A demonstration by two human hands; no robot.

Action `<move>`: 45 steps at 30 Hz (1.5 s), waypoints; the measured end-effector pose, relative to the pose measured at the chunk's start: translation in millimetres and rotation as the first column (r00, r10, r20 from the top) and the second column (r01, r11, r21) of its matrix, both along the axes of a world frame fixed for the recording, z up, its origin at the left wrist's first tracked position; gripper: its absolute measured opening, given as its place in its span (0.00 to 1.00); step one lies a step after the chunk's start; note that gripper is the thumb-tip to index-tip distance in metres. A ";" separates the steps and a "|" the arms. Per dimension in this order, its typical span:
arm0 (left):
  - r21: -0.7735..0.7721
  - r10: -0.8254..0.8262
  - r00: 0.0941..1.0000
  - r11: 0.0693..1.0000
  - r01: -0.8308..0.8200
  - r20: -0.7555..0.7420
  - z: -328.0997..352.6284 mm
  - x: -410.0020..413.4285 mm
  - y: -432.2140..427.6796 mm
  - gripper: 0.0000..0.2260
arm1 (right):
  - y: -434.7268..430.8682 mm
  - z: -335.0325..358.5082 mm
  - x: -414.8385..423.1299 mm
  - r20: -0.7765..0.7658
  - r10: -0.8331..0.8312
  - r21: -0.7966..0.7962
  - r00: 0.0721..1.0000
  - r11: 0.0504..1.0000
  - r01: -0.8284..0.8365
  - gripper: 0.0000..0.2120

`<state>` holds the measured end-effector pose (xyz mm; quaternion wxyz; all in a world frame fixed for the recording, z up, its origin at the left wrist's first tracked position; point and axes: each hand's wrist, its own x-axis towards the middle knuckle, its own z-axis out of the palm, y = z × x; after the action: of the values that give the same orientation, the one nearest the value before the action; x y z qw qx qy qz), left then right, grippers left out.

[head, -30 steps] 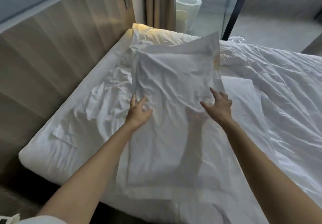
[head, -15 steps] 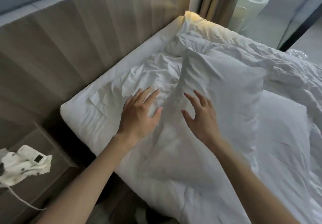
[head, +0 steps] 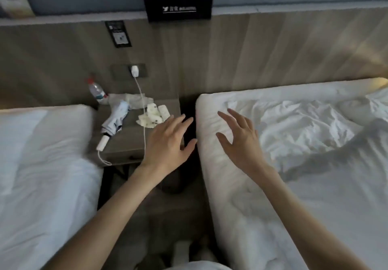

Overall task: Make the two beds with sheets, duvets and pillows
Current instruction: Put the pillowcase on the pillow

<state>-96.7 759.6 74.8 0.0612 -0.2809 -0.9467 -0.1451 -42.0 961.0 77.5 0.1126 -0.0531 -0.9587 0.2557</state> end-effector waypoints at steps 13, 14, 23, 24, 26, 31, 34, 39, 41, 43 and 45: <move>-0.016 0.641 0.765 0.766 -0.643 -0.060 6.7 83.7 -391.8 0.26 | -369.9 2.5 -55.3 0.001 0.570 0.067 0.822 0.820 -0.568 0.24; -0.018 0.679 0.733 0.733 -0.680 -0.047 4.2 91.5 -416.1 0.26 | -395.6 1.1 -55.4 0.014 0.604 0.068 0.797 0.795 -0.603 0.24; -0.019 0.888 0.456 0.458 -0.889 0.049 -30.4 142.5 -570.3 0.28 | -571.9 -29.4 -78.9 0.158 0.816 0.123 0.557 0.543 -0.830 0.24; -0.031 0.897 0.439 0.441 -0.897 0.060 -36.7 142.4 -580.3 0.27 | -586.0 -35.4 -84.6 0.176 0.827 0.121 0.534 0.520 -0.845 0.24; -0.056 0.904 0.420 0.425 -0.904 0.083 -49.3 137.2 -596.7 0.27 | -610.6 -49.2 -97.3 0.229 0.839 0.129 0.494 0.476 -0.870 0.24; -0.108 0.909 0.383 0.403 -0.909 0.166 -81.8 93.4 -631.5 0.26 | -662.4 -89.9 -142.1 0.313 0.847 0.163 0.429 0.397 -0.903 0.23; -0.127 0.908 0.323 0.365 -0.922 0.266 -108.5 52.8 -653.7 0.27 | -693.8 -116.1 -180.9 0.383 0.832 0.129 0.401 0.382 -0.915 0.24; -0.109 0.873 0.158 0.233 -0.966 0.462 -159.8 -3.7 -680.3 0.28 | -733.3 -162.0 -244.4 0.503 0.782 0.087 0.368 0.378 -0.922 0.26; -0.113 0.845 0.115 0.202 -0.973 0.523 -182.6 -29.9 -690.4 0.28 | -747.9 -184.9 -269.8 0.550 0.748 0.081 0.373 0.396 -0.915 0.28; -0.130 0.820 0.087 0.192 -0.973 0.565 -207.5 -57.3 -701.7 0.28 | -761.3 -209.9 -292.8 0.586 0.717 0.073 0.376 0.416 -0.907 0.30; -0.151 0.795 0.051 0.177 -0.972 0.605 -234.6 -82.7 -710.6 0.28 | -772.7 -236.9 -312.4 0.619 0.695 0.032 0.366 0.444 -0.896 0.31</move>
<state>-179.4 49.0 -159.8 -0.1014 0.4427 -0.8422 -0.2905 -354.5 188.3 -159.4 -0.2851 0.3822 -0.8763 0.0692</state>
